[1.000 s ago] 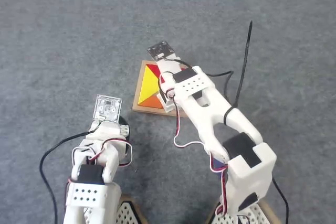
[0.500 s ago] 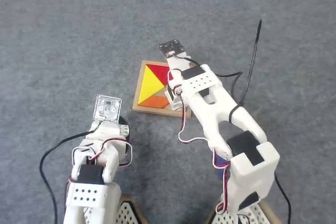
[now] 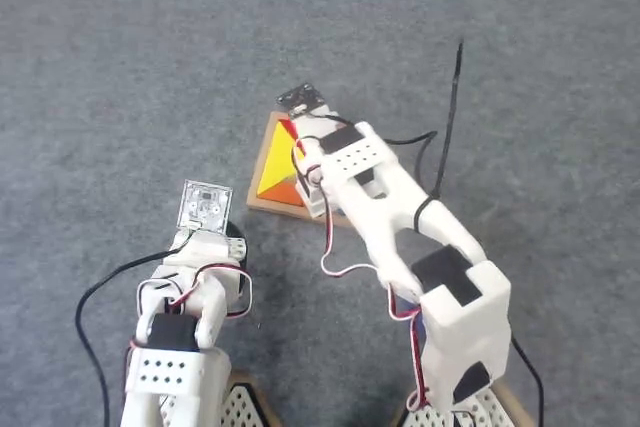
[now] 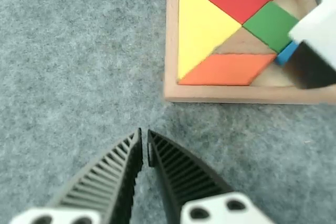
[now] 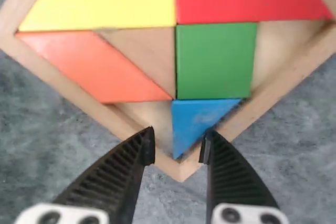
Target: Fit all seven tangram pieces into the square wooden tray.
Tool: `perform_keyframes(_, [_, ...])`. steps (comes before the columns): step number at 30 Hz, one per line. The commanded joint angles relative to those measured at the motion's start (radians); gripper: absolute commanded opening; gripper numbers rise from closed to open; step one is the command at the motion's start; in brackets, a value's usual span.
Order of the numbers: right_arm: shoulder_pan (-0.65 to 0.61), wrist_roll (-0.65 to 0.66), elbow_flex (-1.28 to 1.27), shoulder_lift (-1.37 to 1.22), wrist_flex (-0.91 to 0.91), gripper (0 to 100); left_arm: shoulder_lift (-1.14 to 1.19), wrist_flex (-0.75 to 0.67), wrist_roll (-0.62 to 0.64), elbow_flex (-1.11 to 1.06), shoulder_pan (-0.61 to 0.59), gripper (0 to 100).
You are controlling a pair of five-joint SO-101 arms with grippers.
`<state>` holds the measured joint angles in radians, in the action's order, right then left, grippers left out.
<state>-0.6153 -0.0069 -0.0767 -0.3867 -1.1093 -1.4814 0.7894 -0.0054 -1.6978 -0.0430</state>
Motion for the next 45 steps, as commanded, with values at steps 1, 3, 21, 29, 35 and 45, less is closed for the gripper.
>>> perform_keyframes(1, [-0.039,-0.015,0.026,-0.008,-0.016,13.2,-0.014,0.008,0.008,0.008,-0.005,2])
perform_keyframes(3, [-0.010,-0.020,0.026,-0.010,-0.016,13.3,-0.014,0.008,0.008,0.008,-0.005,2])
perform_keyframes(21, [0.027,-0.051,0.336,-0.308,-0.360,13.0,-0.014,0.008,0.008,0.008,-0.005,2])
perform_keyframes(29, [0.025,-0.049,0.479,-0.404,-0.444,2.7,-0.014,0.008,0.008,0.008,-0.005,2])
perform_keyframes(35, [0.044,-0.052,0.479,-0.401,-0.441,0.9,-0.014,0.008,0.008,0.008,-0.005,2])
perform_keyframes(45, [0.079,-0.081,0.453,-0.311,-0.314,1.3,-0.014,0.008,0.008,0.008,-0.005,2])
